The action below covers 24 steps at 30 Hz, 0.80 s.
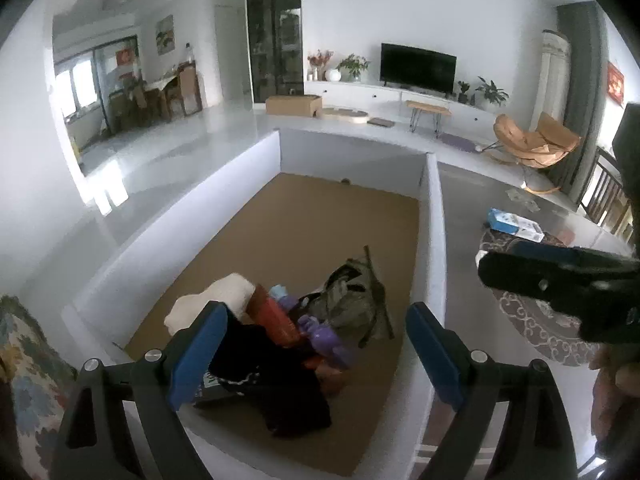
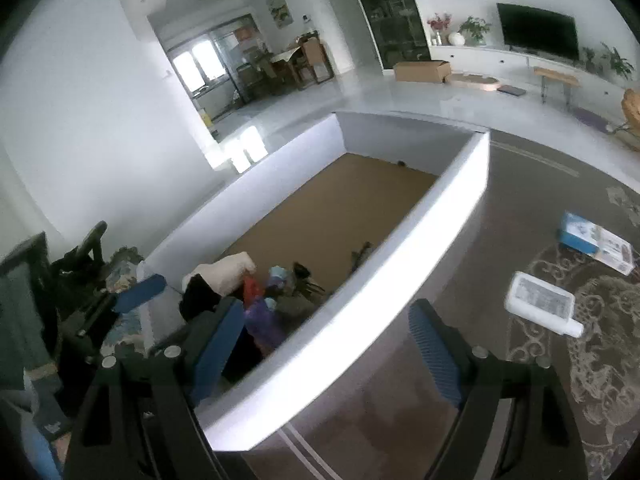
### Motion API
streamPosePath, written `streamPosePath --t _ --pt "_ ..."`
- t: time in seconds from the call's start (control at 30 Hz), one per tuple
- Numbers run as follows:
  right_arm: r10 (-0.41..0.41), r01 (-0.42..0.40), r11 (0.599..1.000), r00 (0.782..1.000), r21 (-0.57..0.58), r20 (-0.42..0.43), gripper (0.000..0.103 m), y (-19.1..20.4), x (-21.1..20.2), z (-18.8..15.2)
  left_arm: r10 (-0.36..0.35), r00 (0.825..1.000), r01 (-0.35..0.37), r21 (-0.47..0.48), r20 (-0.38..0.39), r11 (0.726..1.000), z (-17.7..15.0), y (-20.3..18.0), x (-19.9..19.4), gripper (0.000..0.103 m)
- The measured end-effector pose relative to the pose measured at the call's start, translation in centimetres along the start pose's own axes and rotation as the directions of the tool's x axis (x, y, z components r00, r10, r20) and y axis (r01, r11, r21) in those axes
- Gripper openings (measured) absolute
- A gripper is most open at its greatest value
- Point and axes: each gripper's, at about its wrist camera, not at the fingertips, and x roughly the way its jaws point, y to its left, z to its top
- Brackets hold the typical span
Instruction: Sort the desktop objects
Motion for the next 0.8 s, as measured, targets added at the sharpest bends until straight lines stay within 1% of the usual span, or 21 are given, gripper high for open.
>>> streamPosePath --t 0.1,0.13,0.2,0.23,0.27,0.3,0.33,0.43,0.5,0.53,0.57,0.6,0.63,0.67,0.7,0.73,0.8 --pt "-0.036 0.036 0.999 0.999 0.0 0.009 0.09 -1.2 -0.7 -1.0 -0.01 1.0 0.01 0.017 0.018 1.0 0.0 -1.2 -0.9 0.091" --pt "-0.06 0.06 0.998 0.998 -0.003 0.013 0.092 -1.9 -1.1 -1.7 -0.02 1.0 0.019 0.021 0.023 1.0 0.0 -1.8 -1.4 0.091" --pt "-0.142 0.142 0.99 0.99 -0.016 0.016 0.095 -3.7 -1.5 -3.4 -0.059 0.998 0.058 0.026 0.023 0.998 -0.2 -3.0 -2.0 0.092" --pt "-0.212 0.213 0.977 0.977 -0.031 0.016 0.095 -5.2 -1.7 -5.0 -0.093 0.995 0.093 0.029 0.017 0.995 -0.4 -3.8 -2.2 0.092" --pt "-0.257 0.258 0.965 0.966 -0.039 0.011 0.095 -6.3 -2.1 -6.1 -0.129 0.992 0.129 0.035 0.005 0.991 -0.7 -4.6 -2.2 0.093" --pt "-0.316 0.315 0.948 0.949 -0.048 0.0 0.095 -7.9 -2.2 -7.7 -0.173 0.985 0.174 0.047 -0.015 0.984 -1.0 -5.7 -2.2 0.095" --pt "-0.37 0.368 0.928 0.929 -0.054 -0.018 0.095 -9.6 -2.5 -9.3 -0.221 0.974 0.223 0.065 -0.046 0.973 -1.5 -7.1 -1.9 0.098" --pt "-0.489 0.488 0.872 0.868 -0.04 -0.086 0.095 -14.8 -3.8 -13.8 -0.315 0.939 0.331 0.119 -0.138 0.936 -3.0 -11.3 -0.3 0.099" --pt "-0.52 0.526 0.85 0.845 0.013 -0.126 0.096 -18.2 -5.3 -16.2 -0.327 0.925 0.36 0.173 -0.192 0.917 -3.9 -14.2 1.6 0.099" --pt "-0.511 0.519 0.853 0.85 0.048 -0.127 0.097 -19.4 -6.0 -16.9 -0.32 0.924 0.363 0.209 -0.21 0.908 -4.2 -15.6 2.7 0.099" --pt "-0.502 0.513 0.854 0.856 0.087 -0.12 0.098 -20.4 -6.9 -17.6 -0.305 0.923 0.361 0.257 -0.232 0.896 -4.3 -17.2 4.3 0.099" --pt "-0.512 0.524 0.842 0.851 0.127 -0.113 0.099 -21.6 -7.9 -18.2 -0.296 0.923 0.361 0.295 -0.245 0.885 -4.3 -18.3 5.6 0.099" --pt "-0.524 0.535 0.833 0.845 0.138 -0.109 0.101 -22.2 -8.3 -18.4 -0.284 0.924 0.363 0.35 -0.257 0.864 -4.2 -19.7 7.1 0.099" --pt "-0.521 0.531 0.833 0.847 0.154 -0.104 0.101 -22.7 -8.8 -18.6 -0.273 0.926 0.361 0.4 -0.261 0.842 -3.9 -20.8 8.3 0.098" --pt "-0.511 0.519 0.838 0.855 0.168 -0.093 0.101 -22.9 -9.1 -18.7 -0.255 0.93 0.354 0.461 -0.264 0.814 -3.5 -22.1 9.7 0.098" --pt "-0.501 0.509 0.843 0.861 0.173 -0.09 0.103 -23.0 -9.1 -18.6 -0.227 0.938 0.335 0.522 -0.262 0.784 -2.9 -23.3 11.0 0.098" --pt "-0.518 0.528 0.835 0.849 0.155 -0.103 0.103 -22.9 -8.8 -18.5 -0.188 0.95 0.304 0.612 -0.248 0.73 -1.8 -25.1 13.1 0.098"
